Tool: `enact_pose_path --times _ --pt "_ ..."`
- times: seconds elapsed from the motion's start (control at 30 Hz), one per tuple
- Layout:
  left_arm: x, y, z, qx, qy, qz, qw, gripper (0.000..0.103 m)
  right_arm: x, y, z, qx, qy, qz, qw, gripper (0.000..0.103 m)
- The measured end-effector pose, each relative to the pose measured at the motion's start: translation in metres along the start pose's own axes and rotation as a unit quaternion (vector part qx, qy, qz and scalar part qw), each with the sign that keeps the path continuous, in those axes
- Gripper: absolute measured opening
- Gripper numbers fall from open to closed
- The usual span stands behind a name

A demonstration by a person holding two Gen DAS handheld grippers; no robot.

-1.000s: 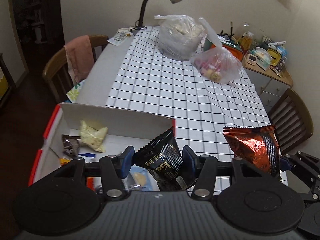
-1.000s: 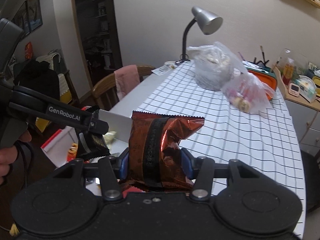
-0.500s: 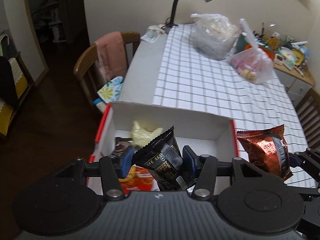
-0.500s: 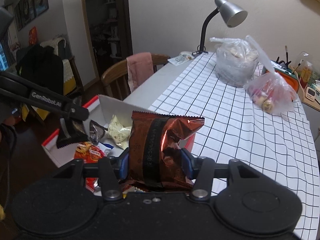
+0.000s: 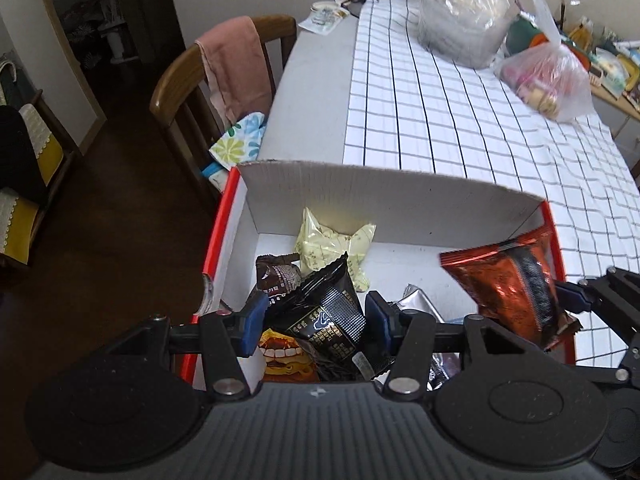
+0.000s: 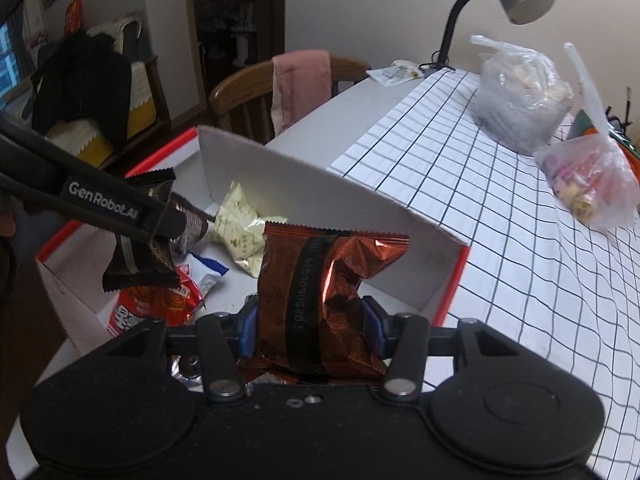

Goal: Organize snacks
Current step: 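Carry the red-brown packet and dark wrapper with both tools over the box, then open both tools to drop the red-brown packet and dark wrapper into the box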

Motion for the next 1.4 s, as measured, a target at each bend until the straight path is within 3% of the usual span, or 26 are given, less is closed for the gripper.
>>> enact_pose_path --times 0.6,1.0,1.4 --pt "-0.009 -0.009 -0.042 -0.007 0.037 -0.017 0.9991 0.054 -0.01 0.007 -0.021 0.006 0.034 0.007 0.999 0.049" --pt "-0.013 -0.007 -0.036 -0.012 0.022 -0.001 0.9997 0.058 -0.015 0.002 -0.007 0.005 0.021 -0.014 1.0 0.068" --pt "-0.021 -0.007 0.002 -0.033 -0.024 0.006 0.9991 0.068 -0.017 -0.006 0.032 0.01 -0.025 -0.051 0.998 0.088"
Point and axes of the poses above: each gripper's, at about its wrist camera, not at the fingertips, and z roughly against the way its jaws point, y to its left, x to its top, the point moved 3 cm from there along -z, roughly the way its jaws point
